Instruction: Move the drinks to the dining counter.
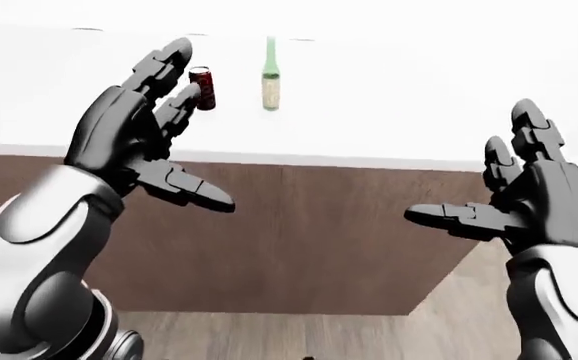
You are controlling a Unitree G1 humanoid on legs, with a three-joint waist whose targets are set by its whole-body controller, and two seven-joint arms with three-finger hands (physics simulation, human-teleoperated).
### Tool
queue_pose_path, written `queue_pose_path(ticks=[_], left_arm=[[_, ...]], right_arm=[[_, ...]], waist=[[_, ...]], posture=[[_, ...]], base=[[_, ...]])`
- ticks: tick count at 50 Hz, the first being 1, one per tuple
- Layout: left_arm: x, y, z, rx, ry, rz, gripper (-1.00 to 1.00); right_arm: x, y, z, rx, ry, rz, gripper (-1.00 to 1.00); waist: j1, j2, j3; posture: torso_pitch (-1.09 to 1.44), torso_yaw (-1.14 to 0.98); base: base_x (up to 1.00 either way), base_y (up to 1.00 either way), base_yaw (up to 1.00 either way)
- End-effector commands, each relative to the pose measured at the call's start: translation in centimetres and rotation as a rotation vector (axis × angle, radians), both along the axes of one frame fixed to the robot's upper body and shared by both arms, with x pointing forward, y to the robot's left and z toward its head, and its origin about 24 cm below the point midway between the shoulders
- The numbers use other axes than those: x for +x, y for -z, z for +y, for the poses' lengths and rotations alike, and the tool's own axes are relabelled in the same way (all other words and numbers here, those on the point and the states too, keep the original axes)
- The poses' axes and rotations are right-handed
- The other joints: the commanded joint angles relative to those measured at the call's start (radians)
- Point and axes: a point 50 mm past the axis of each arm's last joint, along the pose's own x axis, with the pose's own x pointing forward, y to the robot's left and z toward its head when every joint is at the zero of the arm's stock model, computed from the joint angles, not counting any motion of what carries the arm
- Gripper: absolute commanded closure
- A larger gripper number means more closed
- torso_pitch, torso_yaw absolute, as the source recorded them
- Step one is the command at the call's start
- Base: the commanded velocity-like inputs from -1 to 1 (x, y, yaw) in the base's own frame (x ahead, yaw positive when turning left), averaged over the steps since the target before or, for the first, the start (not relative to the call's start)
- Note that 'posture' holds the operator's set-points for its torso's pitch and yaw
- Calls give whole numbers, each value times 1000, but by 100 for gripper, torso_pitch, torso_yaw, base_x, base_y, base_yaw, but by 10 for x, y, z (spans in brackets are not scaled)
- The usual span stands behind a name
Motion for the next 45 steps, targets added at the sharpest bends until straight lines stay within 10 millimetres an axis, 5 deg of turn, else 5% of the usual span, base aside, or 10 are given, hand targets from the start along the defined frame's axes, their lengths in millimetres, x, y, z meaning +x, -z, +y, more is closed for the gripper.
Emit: queue_pose_path(ticks=[1, 8, 10, 11, 21, 23, 24, 31, 36, 45], left_arm=[[-5, -10, -1, -8, 8, -73, -100], [-10, -10, -2, -27, 15, -76, -100], [-12, -10, 0, -37, 15, -80, -100], [-14, -9, 1, -43, 12, -81, -100], [-19, 0, 7, -76, -4, -80, -100], [-20, 0, 8, -80, -7, -79, -100], [-21, 0, 9, -85, -7, -80, -100], [-22, 2, 16, -95, -21, -81, -100], [-23, 1, 16, -95, -21, -81, -100], [-25, 3, 15, -100, -22, -80, -100]], right_arm=[[-3, -12, 3, -33, -5, -76, -100], [-9, -6, -2, -16, 7, -91, -100], [-14, -6, -4, -5, 12, -98, -100], [-16, -6, -2, -5, 9, -101, -100], [-13, -5, 11, -40, -44, -109, -100], [-13, -6, 15, -47, -56, -110, -100], [-14, -7, 18, -50, -67, -112, -100], [-13, -11, 28, -67, -92, -113, -100], [-13, -10, 28, -65, -95, -114, -100], [-14, -11, 30, -67, -99, -112, -100]], waist=[[4, -7, -10], [20, -90, 13], [11, -173, -18], [9, -154, 11], [11, -1, 32], [21, 80, 0], [28, 25, 44], [26, -14, 16], [20, -125, -10], [10, -24, 26]], posture=[[0, 0], [0, 0], [0, 0], [0, 0], [0, 0], [0, 0], [0, 0], [0, 0], [0, 0], [0, 0]], base=[[-38, 0, -100], [-33, 0, -100], [-28, 0, -100], [-29, 0, -100], [-23, 0, -100], [-19, 0, -100], [-16, 0, -100], [-9, 0, -100], [-6, 0, -100], [-5, 0, -100]])
